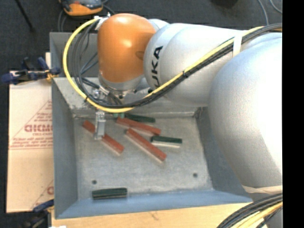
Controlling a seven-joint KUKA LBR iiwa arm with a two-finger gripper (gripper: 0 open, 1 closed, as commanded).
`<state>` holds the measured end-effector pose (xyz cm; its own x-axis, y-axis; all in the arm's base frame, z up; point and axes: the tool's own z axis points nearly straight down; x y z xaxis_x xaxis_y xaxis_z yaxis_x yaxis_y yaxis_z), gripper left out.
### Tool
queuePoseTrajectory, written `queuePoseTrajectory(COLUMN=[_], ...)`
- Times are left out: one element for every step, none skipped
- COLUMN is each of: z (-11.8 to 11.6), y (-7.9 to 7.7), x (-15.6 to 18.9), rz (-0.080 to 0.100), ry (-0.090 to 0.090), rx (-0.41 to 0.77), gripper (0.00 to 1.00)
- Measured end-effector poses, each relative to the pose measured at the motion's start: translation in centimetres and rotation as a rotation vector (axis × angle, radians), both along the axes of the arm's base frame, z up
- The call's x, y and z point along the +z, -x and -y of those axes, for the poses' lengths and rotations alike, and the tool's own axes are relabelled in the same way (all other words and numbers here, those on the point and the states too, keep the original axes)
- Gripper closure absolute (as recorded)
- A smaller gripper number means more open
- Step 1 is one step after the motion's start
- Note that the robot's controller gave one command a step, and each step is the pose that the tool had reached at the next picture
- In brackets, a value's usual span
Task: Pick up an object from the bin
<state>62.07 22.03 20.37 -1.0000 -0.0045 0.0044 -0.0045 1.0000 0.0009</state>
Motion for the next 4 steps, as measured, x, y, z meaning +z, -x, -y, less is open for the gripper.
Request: queuePoseTrajectory(z=[0.1,2.8,3.4,5.3], y=[-0.1,-1.7,1.9,-0.8], x=[0.5,-4.2,-10.7,-12.8], rz=[0.006,0.015,0.007,0.009], ry=[-0.001,-0.004,0.000,-0.001], rx=[-0.003,-0.030,-0.140,-0.078], gripper=[0.00,0.00,0.00,1.00])
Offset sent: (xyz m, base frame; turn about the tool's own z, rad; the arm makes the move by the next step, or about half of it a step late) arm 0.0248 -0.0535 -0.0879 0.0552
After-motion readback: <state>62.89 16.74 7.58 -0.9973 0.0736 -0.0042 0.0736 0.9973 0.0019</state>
